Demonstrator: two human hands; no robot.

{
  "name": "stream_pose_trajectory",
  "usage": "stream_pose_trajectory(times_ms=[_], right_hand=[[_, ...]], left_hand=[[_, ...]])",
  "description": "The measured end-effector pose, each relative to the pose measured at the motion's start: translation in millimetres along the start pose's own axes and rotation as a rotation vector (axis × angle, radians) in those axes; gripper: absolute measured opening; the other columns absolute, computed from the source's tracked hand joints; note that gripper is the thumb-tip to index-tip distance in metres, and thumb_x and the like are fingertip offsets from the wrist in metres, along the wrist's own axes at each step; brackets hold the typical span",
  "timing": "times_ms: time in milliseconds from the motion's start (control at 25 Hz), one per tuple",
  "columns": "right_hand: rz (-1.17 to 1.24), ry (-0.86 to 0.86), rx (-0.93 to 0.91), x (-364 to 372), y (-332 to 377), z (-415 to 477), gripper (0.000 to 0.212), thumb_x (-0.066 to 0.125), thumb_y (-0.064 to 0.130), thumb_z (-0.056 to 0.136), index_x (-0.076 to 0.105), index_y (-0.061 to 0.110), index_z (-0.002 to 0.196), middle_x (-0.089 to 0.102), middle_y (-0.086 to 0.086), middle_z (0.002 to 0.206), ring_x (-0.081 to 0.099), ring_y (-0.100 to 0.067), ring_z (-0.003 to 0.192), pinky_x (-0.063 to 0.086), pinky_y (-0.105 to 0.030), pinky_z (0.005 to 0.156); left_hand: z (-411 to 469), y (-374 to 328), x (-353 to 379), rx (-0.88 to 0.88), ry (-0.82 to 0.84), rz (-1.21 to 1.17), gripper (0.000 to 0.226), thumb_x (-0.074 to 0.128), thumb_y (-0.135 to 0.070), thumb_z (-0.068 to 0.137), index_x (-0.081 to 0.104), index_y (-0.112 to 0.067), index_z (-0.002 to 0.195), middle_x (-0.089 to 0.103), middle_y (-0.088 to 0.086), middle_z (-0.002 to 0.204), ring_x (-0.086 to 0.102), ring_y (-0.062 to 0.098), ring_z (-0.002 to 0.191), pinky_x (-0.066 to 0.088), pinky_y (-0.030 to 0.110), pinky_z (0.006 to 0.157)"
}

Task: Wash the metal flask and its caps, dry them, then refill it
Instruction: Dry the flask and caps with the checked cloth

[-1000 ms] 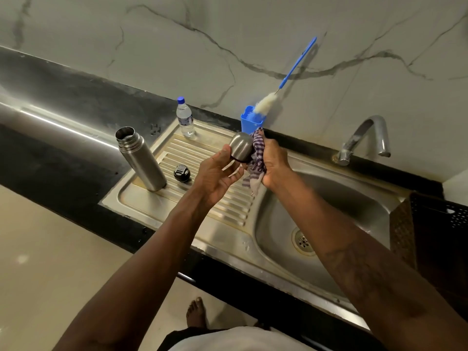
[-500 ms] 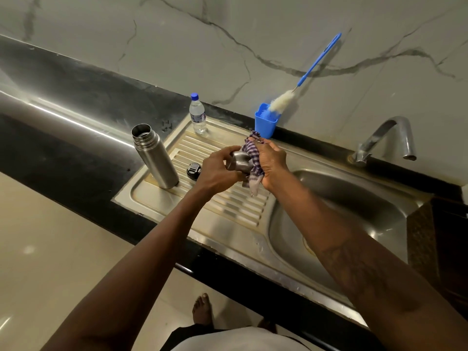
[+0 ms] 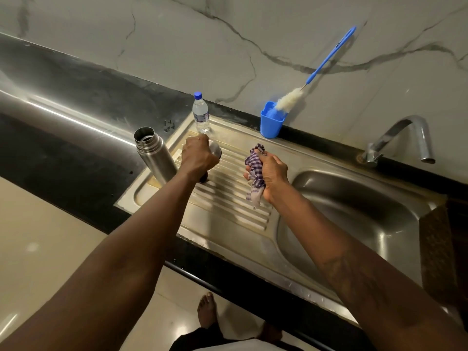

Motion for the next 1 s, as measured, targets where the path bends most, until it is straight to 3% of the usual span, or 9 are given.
stream_pose_trajectory(times_ms=[200,320,600,720,800,880,960,1000], right_hand=[[-0.003,0.012,0.024,-2.5,-12.1,8.3,0.028,0.071,0.020,0.095,0.067,0.008,0.120,0.071,-0.020,0.087,0.062,-0.024,0.064,0.056,-0.035,0.059],[0.021,0.046,0.085,-0.9,-22.6,13.8,0.038,0.070,0.030,0.095,0.067,0.003,0.122,0.070,-0.022,0.090,0.064,-0.026,0.065,0.057,-0.036,0.060],[0.187,0.174,0.119,7.6,-19.7,10.5,0.047,0.050,0.044,0.105,0.068,0.001,0.106,0.069,-0.021,0.092,0.065,-0.027,0.072,0.053,-0.043,0.072],[0.239,0.272,0.130,13.8,-14.0,6.2,0.058,0.045,0.051,0.104,0.067,-0.002,0.112,0.066,-0.024,0.100,0.065,-0.030,0.077,0.052,-0.044,0.074],[0.265,0.353,0.141,16.1,-9.3,1.0,0.065,0.045,0.054,0.102,0.061,-0.005,0.126,0.063,-0.027,0.112,0.065,-0.031,0.084,0.053,-0.045,0.078],[0.259,0.445,0.159,14.8,-4.6,-5.9,0.077,0.044,0.061,0.100,0.055,-0.005,0.138,0.061,-0.028,0.122,0.065,-0.032,0.093,0.052,-0.046,0.085],[0.231,0.539,0.177,7.8,2.4,-15.7,0.088,0.045,0.071,0.096,0.050,0.000,0.146,0.059,-0.028,0.130,0.063,-0.034,0.102,0.051,-0.047,0.091],[0.217,0.575,0.185,3.4,6.6,-21.2,0.092,0.047,0.075,0.093,0.048,0.001,0.148,0.057,-0.028,0.132,0.062,-0.035,0.106,0.051,-0.048,0.093]], left_hand=[[18.1,26.7,20.1,-0.103,0.073,0.148,0.050,0.085,-0.031,0.081,0.063,-0.005,0.117,0.058,0.019,0.118,0.062,0.037,0.103,0.060,0.046,0.086],[27.7,30.8,27.1,-0.132,0.077,0.156,0.053,0.086,-0.028,0.081,0.063,-0.001,0.120,0.057,0.020,0.120,0.062,0.039,0.108,0.059,0.045,0.086],[41.3,32.7,31.9,-0.176,0.142,0.160,0.038,0.083,-0.022,0.082,0.067,0.000,0.108,0.064,0.020,0.111,0.065,0.038,0.100,0.060,0.049,0.087],[38.1,19.2,34.1,-0.095,0.128,0.251,0.032,0.074,-0.024,0.087,0.062,-0.005,0.110,0.062,0.020,0.116,0.059,0.039,0.110,0.051,0.057,0.099],[30.3,-12.8,44.1,0.076,0.233,0.088,0.047,0.072,-0.027,0.092,0.059,-0.010,0.133,0.062,0.018,0.131,0.057,0.039,0.124,0.045,0.057,0.109],[4.4,-57.8,58.6,0.156,0.528,-0.304,0.049,0.056,-0.040,0.105,0.054,-0.015,0.148,0.061,0.015,0.143,0.058,0.034,0.130,0.046,0.052,0.111],[-29.8,-96.7,65.1,0.101,0.764,-0.591,0.043,0.045,-0.044,0.109,0.059,-0.019,0.140,0.066,0.011,0.133,0.062,0.026,0.122,0.051,0.044,0.103],[-40.3,-111.1,65.0,0.108,0.791,-0.627,0.035,0.048,-0.040,0.109,0.063,-0.020,0.134,0.068,0.009,0.124,0.065,0.024,0.114,0.054,0.039,0.095]])
Point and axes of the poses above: each hand's wrist, its own z-axis towards the middle knuckle, its own x-axis out of the palm, y = z × x, the point moved 9 cm from there along z, towards the middle knuckle
